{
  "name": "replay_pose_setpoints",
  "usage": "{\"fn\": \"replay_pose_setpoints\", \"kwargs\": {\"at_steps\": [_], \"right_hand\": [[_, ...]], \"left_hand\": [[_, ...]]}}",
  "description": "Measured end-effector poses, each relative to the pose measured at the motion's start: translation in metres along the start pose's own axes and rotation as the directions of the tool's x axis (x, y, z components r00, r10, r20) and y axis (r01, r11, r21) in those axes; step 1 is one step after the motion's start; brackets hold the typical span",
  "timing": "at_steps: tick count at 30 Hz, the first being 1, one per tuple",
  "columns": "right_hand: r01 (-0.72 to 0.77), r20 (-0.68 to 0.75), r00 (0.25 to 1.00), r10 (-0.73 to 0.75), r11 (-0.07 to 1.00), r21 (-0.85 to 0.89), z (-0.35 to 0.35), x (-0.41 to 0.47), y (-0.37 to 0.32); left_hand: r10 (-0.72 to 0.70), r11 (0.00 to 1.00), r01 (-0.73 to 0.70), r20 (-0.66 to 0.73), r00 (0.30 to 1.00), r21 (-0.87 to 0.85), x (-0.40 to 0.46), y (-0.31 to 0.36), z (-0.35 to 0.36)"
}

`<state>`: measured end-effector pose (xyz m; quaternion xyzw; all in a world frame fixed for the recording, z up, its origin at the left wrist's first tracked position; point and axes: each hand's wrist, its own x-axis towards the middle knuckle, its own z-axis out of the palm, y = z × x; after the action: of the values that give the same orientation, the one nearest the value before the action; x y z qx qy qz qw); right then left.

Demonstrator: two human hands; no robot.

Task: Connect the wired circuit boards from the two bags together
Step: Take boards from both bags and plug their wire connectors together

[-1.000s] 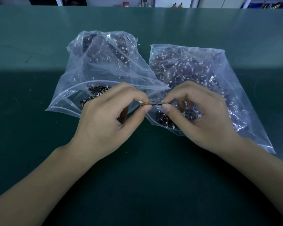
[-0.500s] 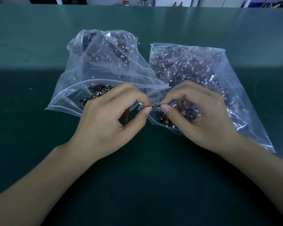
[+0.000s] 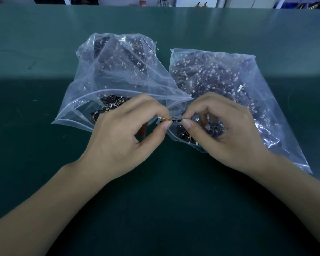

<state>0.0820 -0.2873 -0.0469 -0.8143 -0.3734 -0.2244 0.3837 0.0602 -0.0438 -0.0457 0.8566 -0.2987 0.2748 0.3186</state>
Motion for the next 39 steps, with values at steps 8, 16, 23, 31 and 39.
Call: {"fn": "replay_pose_setpoints", "kwargs": {"at_steps": [8,16,23,31,39], "right_hand": [[-0.010,0.005,1.000,0.010,1.000,0.006,0.000,0.000,0.000],[-0.053,-0.012,0.999,0.053,0.998,-0.039,0.002,-0.002,0.002],[-0.042,-0.067,0.997,0.039,0.999,-0.031,0.002,-0.002,0.000],[-0.013,-0.031,0.999,0.011,0.999,-0.044,0.003,-0.002,0.000],[0.007,-0.014,1.000,-0.007,0.999,-0.037,0.005,-0.002,0.002]], "left_hand": [[-0.002,1.000,0.002,0.012,1.000,-0.007,0.001,0.001,0.000],[-0.047,0.998,0.049,0.040,0.998,-0.039,0.002,0.008,-0.004],[-0.023,0.996,0.009,0.148,0.989,0.090,-0.002,0.009,0.005],[0.077,0.909,-0.064,-0.017,0.997,0.412,0.001,0.008,0.009],[0.052,0.850,-0.049,0.010,0.999,0.525,0.006,0.012,0.010]]}}
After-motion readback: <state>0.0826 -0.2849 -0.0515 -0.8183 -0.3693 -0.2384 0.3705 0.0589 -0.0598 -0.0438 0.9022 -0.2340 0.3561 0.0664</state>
